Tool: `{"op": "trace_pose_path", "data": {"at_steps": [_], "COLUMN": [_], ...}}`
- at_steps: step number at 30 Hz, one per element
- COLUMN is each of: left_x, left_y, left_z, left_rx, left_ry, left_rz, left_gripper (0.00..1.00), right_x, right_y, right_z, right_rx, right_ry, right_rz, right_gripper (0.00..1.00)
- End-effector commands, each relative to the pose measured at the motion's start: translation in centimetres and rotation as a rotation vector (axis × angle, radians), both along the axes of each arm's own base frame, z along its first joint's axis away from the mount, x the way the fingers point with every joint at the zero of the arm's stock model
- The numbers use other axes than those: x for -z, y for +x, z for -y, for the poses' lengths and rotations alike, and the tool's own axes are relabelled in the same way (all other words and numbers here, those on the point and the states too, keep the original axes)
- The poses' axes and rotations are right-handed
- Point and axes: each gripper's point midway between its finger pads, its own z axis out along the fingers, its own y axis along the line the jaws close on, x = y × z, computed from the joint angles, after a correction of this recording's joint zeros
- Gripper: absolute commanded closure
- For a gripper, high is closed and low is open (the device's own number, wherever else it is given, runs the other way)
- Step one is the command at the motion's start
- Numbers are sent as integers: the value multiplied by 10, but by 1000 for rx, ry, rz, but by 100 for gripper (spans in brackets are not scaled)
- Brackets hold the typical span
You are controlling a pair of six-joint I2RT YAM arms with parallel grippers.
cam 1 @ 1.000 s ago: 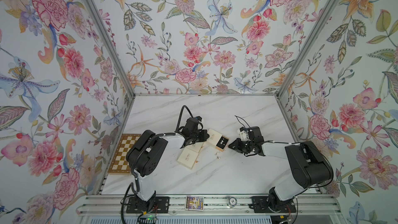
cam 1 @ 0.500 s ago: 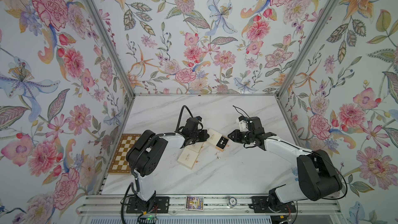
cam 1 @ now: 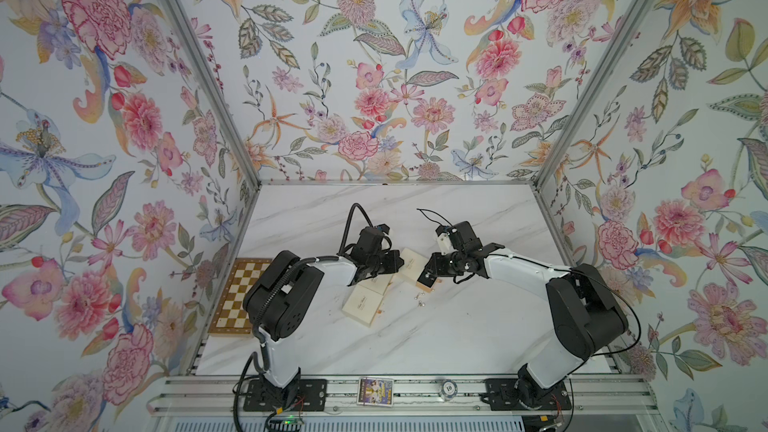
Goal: Take out the earrings from the drawer-style jewelry box
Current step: Pick up the earring from the drawer.
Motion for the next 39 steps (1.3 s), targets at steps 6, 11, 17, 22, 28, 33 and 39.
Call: {"op": "trace_pose_path", "data": {"at_steps": [6,11,17,22,28,33,39], "left_x": [23,23,24,25,24,24,24], "left_y": [-16,-16,-15,-16,-17,-17,-17], "left_z": [-13,-13,-13,-13,-13,-14,-14], "left_rx": [-6,-7,-8,-8,-8,-8,-9], "left_ry": [61,61,61,59,59,59,58], "left_rz": [-80,-78,-79,-82,-81,-81,-79], "left_gripper": [100,100,100,100,100,100,100], "right_x": [9,11,10,12,14,14,20], "right_y": [-1,-3,-11,-11,-10,-10,-14], "right_z": [2,1,-7,-9,-10,-9,-9], "right_rx": [-37,-49,-93,-106,-113,-116,-127], "right_ry": [-111,-124,-134,-149,-175,-196,-222], "right_rz": [-2,-4,3,5,6,11,-1], "right_gripper": [75,75,75,75,75,75,75]}}
